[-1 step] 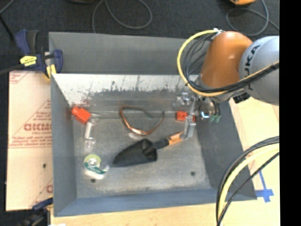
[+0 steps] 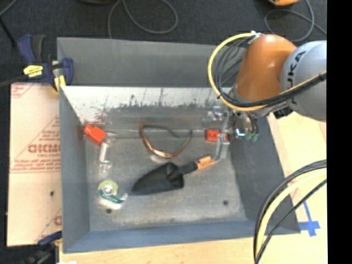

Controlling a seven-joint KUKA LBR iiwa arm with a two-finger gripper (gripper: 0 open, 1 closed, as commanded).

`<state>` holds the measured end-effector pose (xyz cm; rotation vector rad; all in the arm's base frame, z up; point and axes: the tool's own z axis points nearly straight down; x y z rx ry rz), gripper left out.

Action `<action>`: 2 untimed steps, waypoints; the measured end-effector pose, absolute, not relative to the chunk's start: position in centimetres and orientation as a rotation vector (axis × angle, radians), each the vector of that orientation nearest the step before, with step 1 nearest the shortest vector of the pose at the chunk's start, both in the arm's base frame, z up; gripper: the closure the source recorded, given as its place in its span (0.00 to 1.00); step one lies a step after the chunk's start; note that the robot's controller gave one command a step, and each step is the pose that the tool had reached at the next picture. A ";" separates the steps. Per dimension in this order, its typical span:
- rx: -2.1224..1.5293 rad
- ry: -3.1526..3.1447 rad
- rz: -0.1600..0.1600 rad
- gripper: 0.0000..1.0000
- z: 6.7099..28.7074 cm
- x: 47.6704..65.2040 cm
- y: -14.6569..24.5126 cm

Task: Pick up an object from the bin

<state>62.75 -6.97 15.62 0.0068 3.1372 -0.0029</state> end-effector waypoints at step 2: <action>-0.220 3.125 -0.003 0.00 8.5 60.4 -2.7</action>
Offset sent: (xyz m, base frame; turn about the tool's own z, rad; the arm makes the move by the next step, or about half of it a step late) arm -0.0309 0.0507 -0.0862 -0.1306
